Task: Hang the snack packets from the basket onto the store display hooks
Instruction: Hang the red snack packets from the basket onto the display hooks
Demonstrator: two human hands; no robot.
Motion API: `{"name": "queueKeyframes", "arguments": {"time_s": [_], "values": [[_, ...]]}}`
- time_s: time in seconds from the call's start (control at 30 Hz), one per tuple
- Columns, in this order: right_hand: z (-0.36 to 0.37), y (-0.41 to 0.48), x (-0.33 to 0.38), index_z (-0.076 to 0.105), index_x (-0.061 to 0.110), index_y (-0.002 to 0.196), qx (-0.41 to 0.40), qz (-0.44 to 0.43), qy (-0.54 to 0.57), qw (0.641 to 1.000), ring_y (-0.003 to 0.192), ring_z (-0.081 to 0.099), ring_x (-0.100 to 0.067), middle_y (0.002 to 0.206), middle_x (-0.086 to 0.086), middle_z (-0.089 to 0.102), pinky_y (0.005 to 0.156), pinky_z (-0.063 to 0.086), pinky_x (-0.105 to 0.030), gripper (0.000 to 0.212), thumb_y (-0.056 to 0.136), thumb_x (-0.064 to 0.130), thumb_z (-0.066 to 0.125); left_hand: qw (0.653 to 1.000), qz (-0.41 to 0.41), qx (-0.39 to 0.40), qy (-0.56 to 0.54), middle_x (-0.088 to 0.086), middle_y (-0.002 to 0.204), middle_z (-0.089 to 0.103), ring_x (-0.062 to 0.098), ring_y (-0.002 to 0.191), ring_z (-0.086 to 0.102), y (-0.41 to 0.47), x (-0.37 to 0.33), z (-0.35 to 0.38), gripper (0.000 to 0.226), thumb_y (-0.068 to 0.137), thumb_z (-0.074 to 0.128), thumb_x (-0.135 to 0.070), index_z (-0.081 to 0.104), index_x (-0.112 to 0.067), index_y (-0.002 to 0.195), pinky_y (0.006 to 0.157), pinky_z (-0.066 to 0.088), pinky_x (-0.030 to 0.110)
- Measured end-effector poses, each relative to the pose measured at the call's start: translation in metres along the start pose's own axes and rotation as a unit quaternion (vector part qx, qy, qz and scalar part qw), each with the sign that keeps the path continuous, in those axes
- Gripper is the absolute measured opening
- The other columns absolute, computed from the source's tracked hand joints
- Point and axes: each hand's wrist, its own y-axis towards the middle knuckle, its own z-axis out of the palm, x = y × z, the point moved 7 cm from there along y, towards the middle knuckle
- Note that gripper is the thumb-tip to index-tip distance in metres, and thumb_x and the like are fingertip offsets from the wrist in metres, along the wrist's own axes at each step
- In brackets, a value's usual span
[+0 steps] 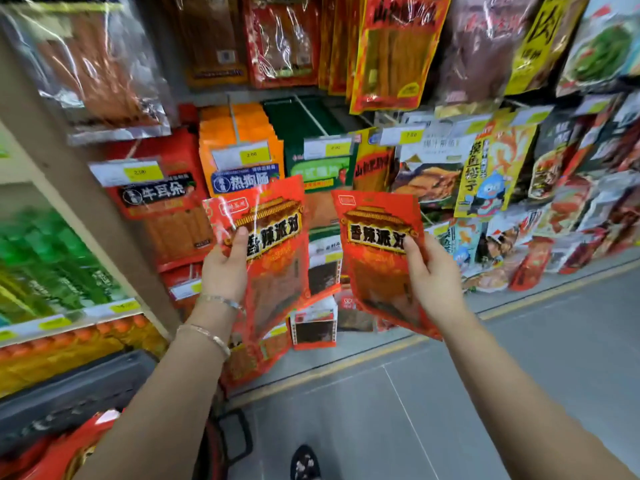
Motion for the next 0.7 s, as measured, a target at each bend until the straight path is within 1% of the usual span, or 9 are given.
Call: {"name": "queueKeyframes", "arguments": {"time_s": [0.1,0.17,0.23,0.27,0.37,0.43,0.5,0.6,0.7], "values": [[0.009,0.054,0.028,0.056,0.034,0.096,-0.023,-0.025,0.044,0.998,0.077,0.052,0.018,0.078,0.028,0.058,0.063,0.034,0.000,0.013,0.099,0.030,0.044,0.996,0.078,0.006,-0.036,-0.014,0.099,0.066,0.016,0.103,0.060,0.038,-0.041,-0.001,0.024,0.088,0.057,-0.047,0.063,-0.030,0.103,0.081,0.040,0.025],[0.010,0.089,0.046,0.053,0.030,0.081,-0.056,-0.051,0.058,0.995,0.067,0.050,0.017,0.067,0.020,0.056,0.058,0.033,-0.002,0.019,0.098,0.026,0.047,0.991,0.119,0.013,-0.053,-0.023,0.080,0.067,0.003,0.088,0.062,0.058,-0.068,-0.003,0.005,0.086,0.061,-0.044,0.065,-0.043,0.084,0.071,0.042,0.017],[0.013,0.124,0.063,0.054,0.021,0.075,-0.074,-0.064,0.066,0.993,0.058,0.047,0.010,0.060,0.013,0.049,0.055,0.033,-0.007,0.023,0.096,0.027,0.050,0.985,0.156,0.017,-0.078,-0.033,0.072,0.065,-0.014,0.076,0.059,0.076,-0.094,-0.009,0.019,0.085,0.064,-0.040,0.064,-0.056,0.076,0.068,0.043,0.012],[0.014,0.140,0.071,0.053,0.019,0.073,-0.078,-0.068,0.069,0.992,0.055,0.046,0.007,0.058,0.011,0.047,0.053,0.032,-0.010,0.025,0.096,0.029,0.050,0.981,0.168,0.016,-0.092,-0.031,0.073,0.066,-0.015,0.074,0.059,0.086,-0.106,-0.012,0.017,0.084,0.065,-0.039,0.065,-0.054,0.076,0.072,0.045,0.016],[0.016,0.182,0.095,0.045,0.017,0.065,-0.099,-0.090,0.087,0.987,0.052,0.038,-0.005,0.058,0.008,0.043,0.052,0.028,-0.022,0.033,0.096,0.029,0.051,0.970,0.206,0.011,-0.128,-0.014,0.077,0.070,0.007,0.080,0.064,0.112,-0.139,-0.020,0.005,0.078,0.066,-0.037,0.071,-0.040,0.076,0.079,0.050,0.033],[0.015,0.204,0.110,0.040,0.020,0.063,-0.119,-0.103,0.111,0.981,0.050,0.037,-0.004,0.057,0.007,0.041,0.051,0.027,-0.024,0.035,0.095,0.028,0.052,0.960,0.241,-0.003,-0.142,-0.017,0.067,0.068,-0.001,0.067,0.061,0.122,-0.161,-0.025,0.015,0.081,0.067,-0.029,0.070,-0.040,0.072,0.066,0.050,0.024],[0.014,0.223,0.123,0.039,0.024,0.061,-0.139,-0.111,0.141,0.974,0.047,0.038,0.002,0.055,0.011,0.039,0.048,0.029,-0.017,0.037,0.094,0.027,0.054,0.949,0.269,0.007,-0.163,-0.019,0.069,0.069,-0.005,0.065,0.061,0.129,-0.180,-0.026,0.021,0.085,0.065,-0.020,0.070,-0.037,0.074,0.061,0.048,0.016],[0.014,0.251,0.139,0.046,0.026,0.065,-0.141,-0.124,0.171,0.967,0.050,0.041,0.006,0.059,0.012,0.045,0.052,0.032,-0.013,0.030,0.094,0.028,0.054,0.941,0.271,0.035,-0.198,-0.009,0.082,0.072,0.008,0.077,0.066,0.138,-0.194,-0.021,0.017,0.087,0.063,-0.018,0.070,-0.033,0.082,0.069,0.053,0.025],[0.016,0.279,0.146,0.055,0.026,0.076,-0.135,-0.118,0.206,0.962,0.056,0.046,0.012,0.069,0.015,0.053,0.056,0.035,-0.008,0.018,0.093,0.032,0.054,0.931,0.271,0.062,-0.236,-0.008,0.083,0.073,0.007,0.076,0.068,0.143,-0.204,-0.009,0.018,0.091,0.059,-0.021,0.071,-0.032,0.085,0.061,0.053,0.021]]}}
